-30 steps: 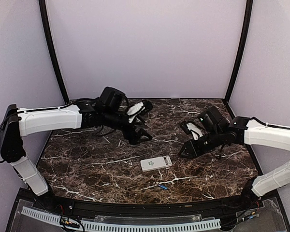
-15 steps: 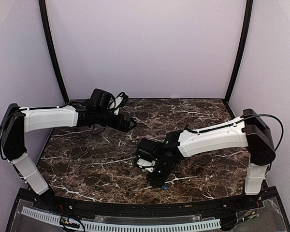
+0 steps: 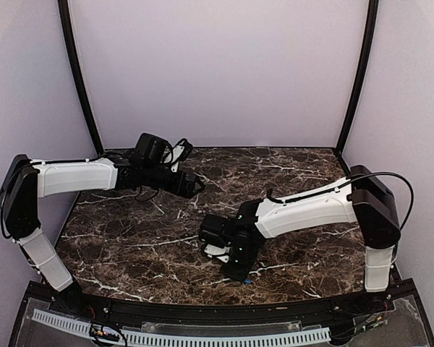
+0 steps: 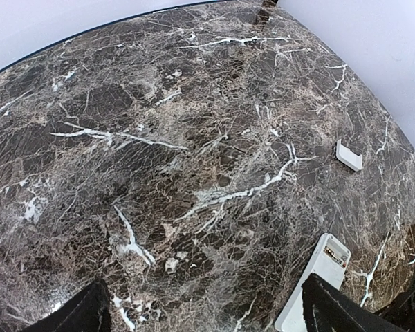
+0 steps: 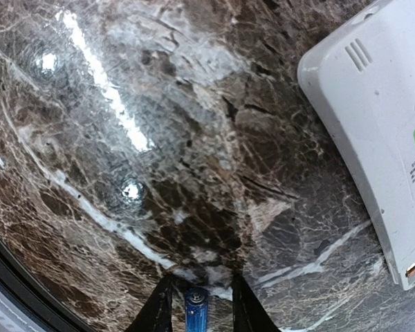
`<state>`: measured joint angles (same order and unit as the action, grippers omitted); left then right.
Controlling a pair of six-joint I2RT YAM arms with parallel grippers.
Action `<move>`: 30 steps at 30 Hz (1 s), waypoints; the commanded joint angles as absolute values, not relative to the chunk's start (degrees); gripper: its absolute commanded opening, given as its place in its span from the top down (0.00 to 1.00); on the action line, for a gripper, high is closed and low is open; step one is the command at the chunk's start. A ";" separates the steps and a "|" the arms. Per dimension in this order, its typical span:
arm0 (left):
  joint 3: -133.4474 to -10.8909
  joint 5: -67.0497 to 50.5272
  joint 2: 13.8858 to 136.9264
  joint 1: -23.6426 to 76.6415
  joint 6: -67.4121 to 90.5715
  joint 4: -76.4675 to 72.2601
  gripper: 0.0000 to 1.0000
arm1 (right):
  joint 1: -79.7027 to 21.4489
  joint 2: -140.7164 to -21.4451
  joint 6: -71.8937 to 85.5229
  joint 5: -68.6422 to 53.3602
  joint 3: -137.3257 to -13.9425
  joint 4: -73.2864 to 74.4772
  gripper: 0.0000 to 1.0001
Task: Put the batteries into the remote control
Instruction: Pick up the battery at the center of the board.
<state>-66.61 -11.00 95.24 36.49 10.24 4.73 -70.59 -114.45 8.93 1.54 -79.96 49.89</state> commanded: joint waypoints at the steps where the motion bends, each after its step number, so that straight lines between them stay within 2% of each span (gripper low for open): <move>1: -67.28 -12.10 95.77 36.56 9.32 5.19 0.04 | -71.53 -115.96 8.83 1.34 -80.94 51.29 0.74; 21: -67.50 -12.36 96.17 36.54 8.01 6.09 0.04 | -71.66 -115.77 10.97 2.08 -81.04 53.27 1.00; 30: -65.98 -8.80 94.40 37.74 4.92 5.51 0.05 | -68.56 -110.13 13.68 0.88 -77.83 49.43 1.00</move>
<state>-66.61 -10.66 95.81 36.71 7.81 4.80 -70.41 -114.28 11.49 1.32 -79.88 51.09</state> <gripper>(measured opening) 0.953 0.063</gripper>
